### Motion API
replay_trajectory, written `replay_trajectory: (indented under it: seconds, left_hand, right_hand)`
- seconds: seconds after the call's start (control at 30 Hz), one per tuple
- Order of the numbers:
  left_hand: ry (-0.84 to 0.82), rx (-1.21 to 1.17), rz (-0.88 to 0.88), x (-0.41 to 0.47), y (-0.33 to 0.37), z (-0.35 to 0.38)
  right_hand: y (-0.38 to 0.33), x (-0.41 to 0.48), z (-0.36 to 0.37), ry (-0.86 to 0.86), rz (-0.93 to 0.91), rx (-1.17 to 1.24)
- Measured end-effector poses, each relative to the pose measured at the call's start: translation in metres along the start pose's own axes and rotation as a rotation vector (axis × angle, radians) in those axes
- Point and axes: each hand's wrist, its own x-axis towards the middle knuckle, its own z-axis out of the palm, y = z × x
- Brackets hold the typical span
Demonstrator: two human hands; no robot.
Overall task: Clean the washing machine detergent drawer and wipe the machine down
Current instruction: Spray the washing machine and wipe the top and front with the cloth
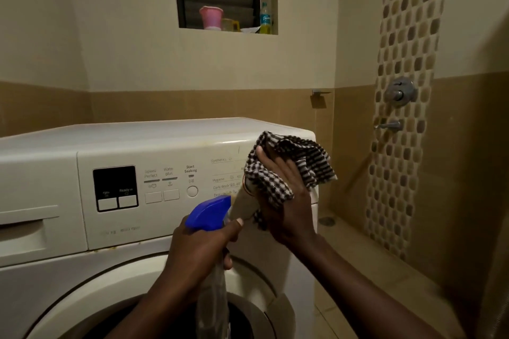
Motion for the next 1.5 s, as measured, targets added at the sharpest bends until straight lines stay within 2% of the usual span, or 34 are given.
replay_trajectory:
  seconds: [0.1,0.2,0.33,0.47,0.6,0.67,0.83,0.97,1.07,1.27,1.4,1.5]
  left_hand:
    - [-0.024,-0.014,-0.013,0.0,0.001,-0.002]
    - [-0.038,-0.019,-0.015,-0.003,0.0,-0.004]
    - [-0.039,-0.011,-0.022,-0.008,0.0,-0.01]
    - [-0.034,-0.005,-0.025,-0.015,0.007,-0.019]
    - [-0.052,-0.02,-0.049,-0.016,0.01,-0.029]
    - [-0.009,-0.025,-0.023,-0.018,0.008,-0.03]
    - [0.036,-0.034,-0.03,-0.018,0.001,-0.026]
    - [0.022,-0.039,-0.035,-0.02,0.001,-0.026]
    - [0.034,-0.05,0.006,-0.027,0.005,-0.031]
    - [0.072,-0.042,0.002,-0.029,0.009,-0.049]
    - [0.075,-0.051,0.003,-0.028,0.006,-0.057]
    - [0.066,-0.051,0.006,-0.03,0.005,-0.058]
  right_hand:
    - [0.014,0.015,-0.012,-0.008,0.058,-0.064]
    - [0.032,0.019,-0.017,0.099,0.164,-0.083]
    - [0.024,-0.01,-0.005,0.235,0.308,0.03]
    - [0.018,-0.028,0.002,0.247,0.282,0.005]
    - [0.01,0.011,-0.01,0.293,0.386,0.112]
    - [-0.003,0.021,-0.009,0.216,0.336,0.047]
    - [-0.026,0.013,-0.006,-0.044,-0.092,-0.085]
    - [-0.018,0.026,-0.02,-0.157,-0.171,-0.136]
    - [-0.003,0.03,-0.032,-0.054,-0.04,-0.134]
    - [0.021,-0.013,-0.027,0.366,0.451,0.098]
    - [-0.013,-0.051,0.003,0.349,0.5,0.043]
    - [-0.049,-0.067,0.031,0.316,0.481,0.114]
